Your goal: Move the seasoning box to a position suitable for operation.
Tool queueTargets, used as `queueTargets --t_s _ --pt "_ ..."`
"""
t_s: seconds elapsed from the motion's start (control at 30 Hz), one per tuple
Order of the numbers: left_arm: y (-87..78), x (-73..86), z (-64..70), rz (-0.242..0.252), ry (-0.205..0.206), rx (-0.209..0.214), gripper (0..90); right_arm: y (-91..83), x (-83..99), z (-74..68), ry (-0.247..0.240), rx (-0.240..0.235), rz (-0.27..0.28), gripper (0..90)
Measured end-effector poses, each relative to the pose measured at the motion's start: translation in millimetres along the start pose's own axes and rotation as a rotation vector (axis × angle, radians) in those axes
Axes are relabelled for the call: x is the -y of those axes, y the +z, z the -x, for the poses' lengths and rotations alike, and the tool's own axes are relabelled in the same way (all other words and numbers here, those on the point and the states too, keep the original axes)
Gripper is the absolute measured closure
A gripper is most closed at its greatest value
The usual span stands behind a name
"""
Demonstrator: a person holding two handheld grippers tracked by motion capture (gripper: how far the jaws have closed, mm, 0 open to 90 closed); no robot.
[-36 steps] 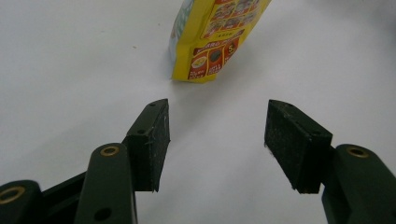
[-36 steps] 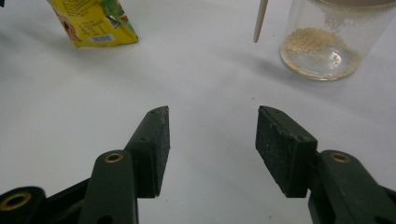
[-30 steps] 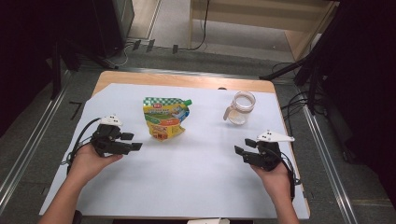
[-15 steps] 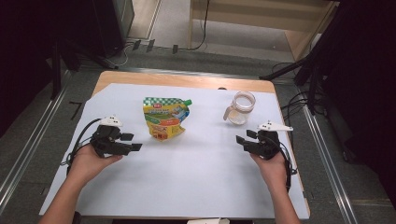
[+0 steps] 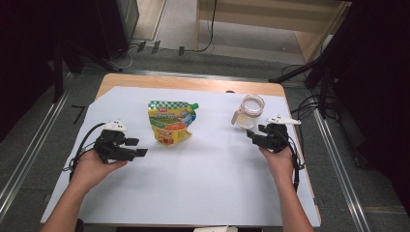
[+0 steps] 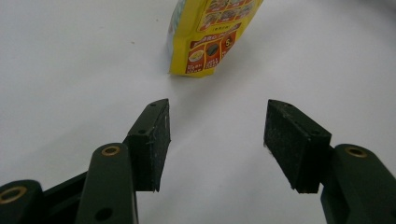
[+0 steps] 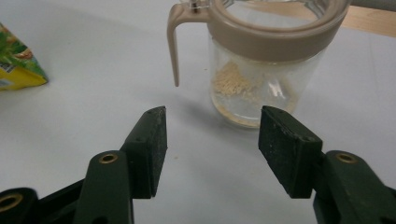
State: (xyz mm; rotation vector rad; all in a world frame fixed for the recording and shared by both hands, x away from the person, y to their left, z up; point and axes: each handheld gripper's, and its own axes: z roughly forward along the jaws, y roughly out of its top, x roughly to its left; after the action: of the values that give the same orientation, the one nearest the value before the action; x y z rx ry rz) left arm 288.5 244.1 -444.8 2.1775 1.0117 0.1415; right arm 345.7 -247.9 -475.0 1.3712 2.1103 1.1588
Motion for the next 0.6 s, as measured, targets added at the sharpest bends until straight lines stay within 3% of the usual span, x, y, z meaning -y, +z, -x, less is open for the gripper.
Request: queueTargets --t_s 0.1,0.27,0.6 --pt "0.0 0.0 0.0 0.002 -0.002 -0.002 42.1 5.4 -4.0 4.7 0.008 -0.006 -0.017 36.5" --pt "-0.1 -0.8 0.5 0.007 -0.004 -0.002 42.1 15.9 -12.2 10.8 0.015 0.043 0.003 24.1" --pt "1.6 -0.9 1.1 -0.005 0.009 -0.006 42.1 34.3 -13.0 19.5 0.033 0.033 0.000 18.6"
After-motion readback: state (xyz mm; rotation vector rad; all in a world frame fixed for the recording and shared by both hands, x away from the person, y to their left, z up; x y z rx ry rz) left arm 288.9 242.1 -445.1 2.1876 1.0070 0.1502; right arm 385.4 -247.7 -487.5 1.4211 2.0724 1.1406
